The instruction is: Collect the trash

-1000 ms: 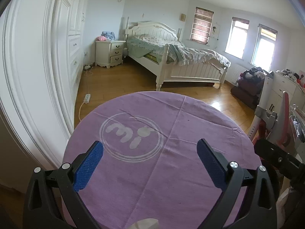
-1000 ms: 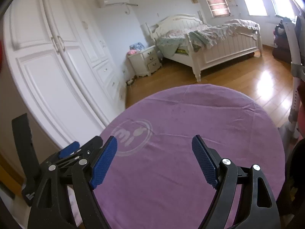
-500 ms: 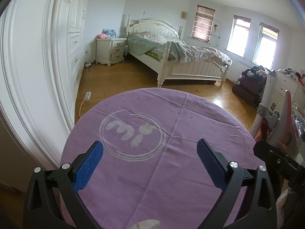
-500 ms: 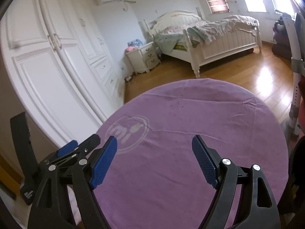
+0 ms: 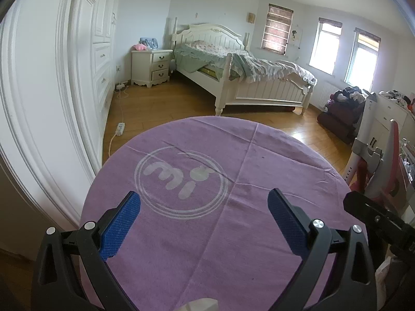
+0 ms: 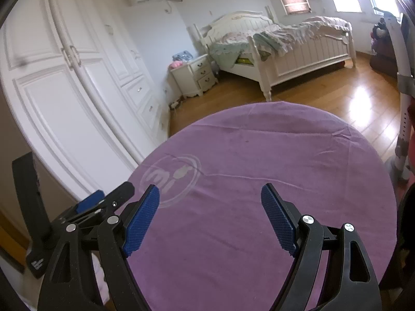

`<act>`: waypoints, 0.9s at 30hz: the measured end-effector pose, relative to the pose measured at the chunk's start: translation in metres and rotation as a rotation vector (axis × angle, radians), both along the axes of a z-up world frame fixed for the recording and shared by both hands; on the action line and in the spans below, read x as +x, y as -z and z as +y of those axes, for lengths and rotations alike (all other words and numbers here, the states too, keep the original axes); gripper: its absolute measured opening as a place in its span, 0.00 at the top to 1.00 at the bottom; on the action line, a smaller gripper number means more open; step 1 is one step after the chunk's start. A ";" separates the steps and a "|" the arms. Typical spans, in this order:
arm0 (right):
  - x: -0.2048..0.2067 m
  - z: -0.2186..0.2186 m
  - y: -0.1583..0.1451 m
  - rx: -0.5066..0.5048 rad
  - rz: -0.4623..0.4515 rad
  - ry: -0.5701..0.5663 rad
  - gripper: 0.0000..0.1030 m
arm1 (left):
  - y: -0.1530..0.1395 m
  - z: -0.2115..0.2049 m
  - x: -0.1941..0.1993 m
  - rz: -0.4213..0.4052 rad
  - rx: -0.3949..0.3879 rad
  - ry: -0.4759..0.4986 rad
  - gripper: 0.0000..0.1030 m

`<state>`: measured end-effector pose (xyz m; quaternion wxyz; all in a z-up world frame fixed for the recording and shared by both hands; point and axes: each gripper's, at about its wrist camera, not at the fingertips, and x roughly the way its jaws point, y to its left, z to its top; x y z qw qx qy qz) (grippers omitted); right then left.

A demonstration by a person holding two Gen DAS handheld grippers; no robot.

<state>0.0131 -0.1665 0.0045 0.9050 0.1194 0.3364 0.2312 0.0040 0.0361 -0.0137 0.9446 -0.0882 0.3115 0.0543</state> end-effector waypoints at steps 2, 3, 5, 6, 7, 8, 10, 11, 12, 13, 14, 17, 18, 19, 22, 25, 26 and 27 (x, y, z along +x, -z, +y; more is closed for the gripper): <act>0.001 0.000 0.001 0.001 0.002 0.002 0.22 | 0.001 0.000 0.001 0.002 0.002 0.001 0.05; 0.002 -0.001 0.002 0.002 0.003 0.002 0.22 | 0.001 -0.001 0.001 0.003 0.002 0.001 0.05; 0.004 -0.001 0.003 0.003 0.005 0.002 0.22 | 0.000 -0.001 0.003 0.007 0.004 0.001 0.05; 0.004 -0.002 0.003 0.003 0.007 0.002 0.22 | 0.000 -0.002 0.002 0.007 0.005 0.002 0.05; 0.005 -0.002 0.004 0.003 0.007 0.002 0.22 | 0.001 -0.002 0.003 0.008 0.005 0.003 0.05; 0.005 -0.002 0.004 0.003 0.007 0.003 0.22 | 0.001 -0.002 0.003 0.009 0.005 0.002 0.05; 0.006 -0.002 0.005 0.004 0.009 0.003 0.22 | 0.001 -0.003 0.004 0.011 0.006 0.000 0.05; 0.007 -0.002 0.005 0.005 0.010 0.003 0.22 | 0.001 -0.002 0.005 0.013 0.006 -0.001 0.05; 0.007 -0.002 0.005 0.005 0.010 0.003 0.22 | 0.001 -0.003 0.005 0.014 0.006 -0.002 0.05; 0.007 -0.002 0.005 0.005 0.010 0.003 0.22 | 0.002 -0.002 0.006 0.016 0.006 -0.003 0.05; 0.008 -0.002 0.006 0.006 0.012 0.003 0.22 | 0.002 -0.002 0.007 0.018 0.006 -0.004 0.05; 0.012 -0.003 0.008 0.007 0.018 0.004 0.22 | 0.003 -0.003 0.008 0.024 0.007 -0.004 0.05; 0.013 -0.004 0.009 0.007 0.020 0.003 0.22 | 0.004 -0.003 0.009 0.026 0.008 -0.004 0.05; 0.014 -0.004 0.010 0.008 0.021 0.004 0.22 | 0.004 -0.003 0.010 0.028 0.008 -0.003 0.05; 0.018 -0.005 0.012 0.009 0.027 0.005 0.22 | 0.005 -0.004 0.013 0.034 0.009 -0.001 0.05; 0.022 -0.006 0.015 0.009 0.033 0.007 0.22 | 0.008 -0.006 0.016 0.038 0.011 0.000 0.05; 0.023 -0.006 0.016 0.009 0.035 0.008 0.22 | 0.008 -0.006 0.017 0.041 0.012 0.000 0.05; 0.024 -0.007 0.016 0.010 0.037 0.009 0.22 | 0.008 -0.007 0.018 0.042 0.011 0.000 0.05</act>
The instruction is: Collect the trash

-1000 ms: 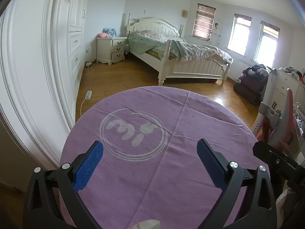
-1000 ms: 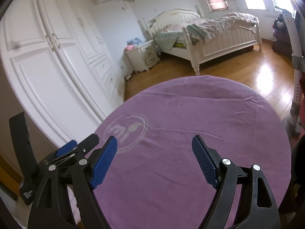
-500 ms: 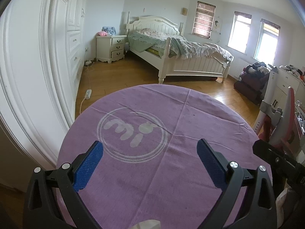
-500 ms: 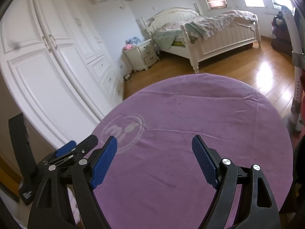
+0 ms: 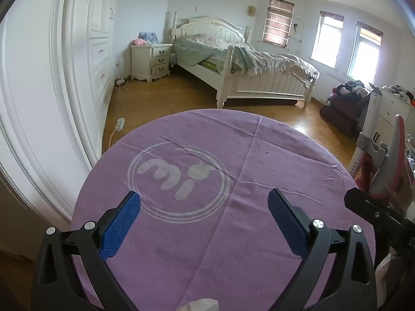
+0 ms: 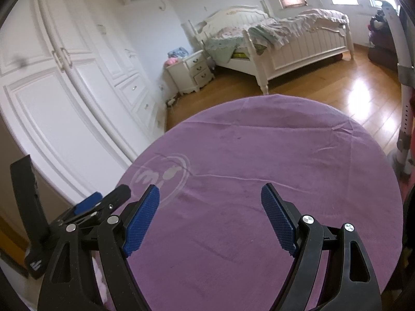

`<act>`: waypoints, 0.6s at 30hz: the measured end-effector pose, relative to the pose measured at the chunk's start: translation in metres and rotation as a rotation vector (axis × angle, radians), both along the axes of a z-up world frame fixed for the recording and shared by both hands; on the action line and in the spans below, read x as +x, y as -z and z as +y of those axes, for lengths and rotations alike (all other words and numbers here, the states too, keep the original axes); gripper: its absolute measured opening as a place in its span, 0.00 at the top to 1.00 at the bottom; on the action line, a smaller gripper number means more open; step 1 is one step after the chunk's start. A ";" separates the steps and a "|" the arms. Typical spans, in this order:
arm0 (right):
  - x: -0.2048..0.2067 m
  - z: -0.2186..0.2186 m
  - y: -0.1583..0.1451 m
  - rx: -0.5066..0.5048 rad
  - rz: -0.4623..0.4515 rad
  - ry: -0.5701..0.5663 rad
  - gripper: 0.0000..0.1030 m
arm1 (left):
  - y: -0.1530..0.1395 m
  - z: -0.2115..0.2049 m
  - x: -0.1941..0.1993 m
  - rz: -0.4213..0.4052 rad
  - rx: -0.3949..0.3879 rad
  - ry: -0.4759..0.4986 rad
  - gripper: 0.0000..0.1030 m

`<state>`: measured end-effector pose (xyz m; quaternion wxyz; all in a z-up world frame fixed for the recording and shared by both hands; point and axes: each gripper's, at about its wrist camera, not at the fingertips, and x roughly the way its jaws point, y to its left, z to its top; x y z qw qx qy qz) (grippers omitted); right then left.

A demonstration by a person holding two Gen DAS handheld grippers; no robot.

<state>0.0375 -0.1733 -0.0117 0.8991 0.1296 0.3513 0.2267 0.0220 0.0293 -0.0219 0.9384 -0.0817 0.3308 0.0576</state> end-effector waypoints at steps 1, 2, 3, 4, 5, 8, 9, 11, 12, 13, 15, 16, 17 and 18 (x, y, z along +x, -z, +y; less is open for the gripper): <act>0.001 0.000 0.001 0.001 0.002 0.000 0.22 | 0.000 0.000 0.002 0.002 0.000 0.001 0.05; 0.003 -0.001 0.002 0.001 0.004 0.001 0.22 | 0.001 -0.001 0.002 0.003 0.001 0.000 0.05; 0.004 -0.001 0.003 0.001 0.005 0.001 0.22 | 0.001 -0.002 0.003 0.004 0.003 -0.001 0.05; 0.006 -0.002 0.004 0.001 0.007 0.002 0.22 | 0.001 -0.002 0.004 0.003 0.003 -0.001 0.05; 0.007 -0.002 0.004 0.002 0.008 0.002 0.22 | 0.001 -0.002 0.003 0.002 0.003 -0.001 0.05; 0.011 -0.003 0.008 0.000 0.015 0.003 0.22 | 0.002 -0.002 0.006 -0.006 0.002 0.003 0.05; 0.013 -0.004 0.009 0.000 0.018 0.003 0.22 | 0.003 -0.001 0.008 -0.008 0.002 0.004 0.05; 0.019 -0.004 0.013 -0.004 0.025 0.005 0.22 | 0.004 -0.002 0.014 -0.010 0.003 0.004 0.05; 0.022 -0.004 0.016 -0.010 0.028 0.006 0.22 | 0.005 -0.002 0.018 -0.007 0.001 0.006 0.05; 0.028 -0.003 0.019 -0.021 0.032 0.006 0.22 | 0.008 -0.003 0.024 0.005 -0.005 0.007 0.05; 0.038 -0.001 0.027 -0.051 0.046 0.006 0.22 | 0.015 -0.004 0.039 0.056 -0.019 0.003 0.05; 0.046 0.000 0.032 -0.070 0.057 0.012 0.22 | 0.020 -0.004 0.048 0.091 -0.038 0.010 0.05; 0.054 0.001 0.038 -0.086 0.072 0.020 0.22 | 0.026 -0.004 0.055 0.120 -0.057 0.020 0.05; 0.062 0.001 0.044 -0.096 0.087 0.028 0.22 | 0.030 -0.007 0.060 0.135 -0.062 0.022 0.05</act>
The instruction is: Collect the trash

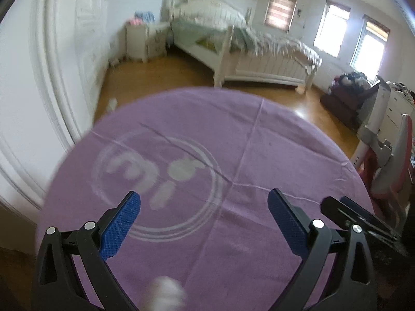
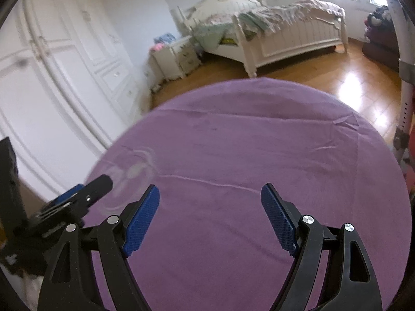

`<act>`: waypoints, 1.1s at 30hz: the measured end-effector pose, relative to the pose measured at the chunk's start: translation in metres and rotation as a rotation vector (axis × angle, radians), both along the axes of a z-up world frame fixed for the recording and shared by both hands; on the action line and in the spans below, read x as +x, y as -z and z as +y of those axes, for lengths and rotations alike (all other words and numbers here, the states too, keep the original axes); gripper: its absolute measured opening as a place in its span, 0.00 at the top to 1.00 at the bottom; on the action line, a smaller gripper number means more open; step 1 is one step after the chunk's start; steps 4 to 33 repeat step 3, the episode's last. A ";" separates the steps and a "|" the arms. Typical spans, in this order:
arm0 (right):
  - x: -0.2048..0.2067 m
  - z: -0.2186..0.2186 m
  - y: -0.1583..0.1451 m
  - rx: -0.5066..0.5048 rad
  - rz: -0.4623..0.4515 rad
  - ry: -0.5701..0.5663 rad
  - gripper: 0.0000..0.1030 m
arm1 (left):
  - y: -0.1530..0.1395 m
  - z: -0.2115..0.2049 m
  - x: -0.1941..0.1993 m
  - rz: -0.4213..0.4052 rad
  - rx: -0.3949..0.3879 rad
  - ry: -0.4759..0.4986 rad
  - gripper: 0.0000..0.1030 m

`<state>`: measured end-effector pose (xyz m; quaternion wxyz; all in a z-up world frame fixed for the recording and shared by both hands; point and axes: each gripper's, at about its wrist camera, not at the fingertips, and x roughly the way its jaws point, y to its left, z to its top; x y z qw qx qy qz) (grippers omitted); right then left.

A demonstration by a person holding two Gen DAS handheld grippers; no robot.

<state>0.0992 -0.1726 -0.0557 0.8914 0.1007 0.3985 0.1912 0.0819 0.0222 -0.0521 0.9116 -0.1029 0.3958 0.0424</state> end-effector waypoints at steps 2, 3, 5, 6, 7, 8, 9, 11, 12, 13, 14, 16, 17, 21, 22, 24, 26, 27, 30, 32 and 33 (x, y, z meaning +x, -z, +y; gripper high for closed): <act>0.012 0.000 0.009 -0.019 0.031 0.011 0.22 | 0.008 -0.002 0.011 0.032 0.018 -0.008 0.05; 0.017 0.000 0.013 -0.021 0.041 0.015 0.22 | 0.011 -0.003 0.014 0.041 0.027 -0.011 0.05; 0.017 0.000 0.013 -0.021 0.041 0.015 0.22 | 0.011 -0.003 0.014 0.041 0.027 -0.011 0.05; 0.017 0.000 0.013 -0.021 0.041 0.015 0.22 | 0.011 -0.003 0.014 0.041 0.027 -0.011 0.05; 0.017 0.000 0.013 -0.021 0.041 0.015 0.22 | 0.011 -0.003 0.014 0.041 0.027 -0.011 0.05; 0.017 0.000 0.013 -0.021 0.041 0.015 0.22 | 0.011 -0.003 0.014 0.041 0.027 -0.011 0.05; 0.017 0.000 0.013 -0.021 0.041 0.015 0.22 | 0.011 -0.003 0.014 0.041 0.027 -0.011 0.05; 0.017 0.000 0.013 -0.021 0.041 0.015 0.22 | 0.011 -0.003 0.014 0.041 0.027 -0.011 0.05; 0.017 0.000 0.013 -0.021 0.041 0.015 0.22 | 0.011 -0.003 0.014 0.041 0.027 -0.011 0.05; 0.017 0.000 0.013 -0.021 0.041 0.015 0.22 | 0.011 -0.003 0.014 0.041 0.027 -0.011 0.05; 0.017 0.000 0.013 -0.021 0.041 0.015 0.22 | 0.011 -0.003 0.014 0.041 0.027 -0.011 0.05; 0.017 0.000 0.013 -0.021 0.041 0.015 0.22 | 0.011 -0.003 0.014 0.041 0.027 -0.011 0.05; 0.017 0.000 0.013 -0.021 0.041 0.015 0.22 | 0.011 -0.003 0.014 0.041 0.027 -0.011 0.05; 0.017 0.000 0.013 -0.021 0.041 0.015 0.22 | 0.011 -0.003 0.014 0.041 0.027 -0.011 0.05; 0.017 0.000 0.013 -0.021 0.041 0.015 0.22 | 0.011 -0.003 0.014 0.041 0.027 -0.011 0.05; 0.017 0.000 0.013 -0.021 0.041 0.015 0.22 | 0.011 -0.003 0.014 0.041 0.027 -0.011 0.05; 0.017 0.000 0.013 -0.021 0.041 0.015 0.22 | 0.011 -0.003 0.014 0.041 0.027 -0.011 0.05; 0.017 0.000 0.013 -0.021 0.041 0.015 0.22 | 0.011 -0.003 0.014 0.041 0.027 -0.011 0.05; 0.017 0.000 0.013 -0.021 0.041 0.015 0.22 | 0.011 -0.003 0.014 0.041 0.027 -0.011 0.05; 0.017 0.000 0.013 -0.021 0.041 0.015 0.22 | 0.011 -0.003 0.014 0.041 0.027 -0.011 0.05; 0.017 0.000 0.013 -0.021 0.041 0.015 0.22 | 0.011 -0.003 0.014 0.041 0.027 -0.011 0.05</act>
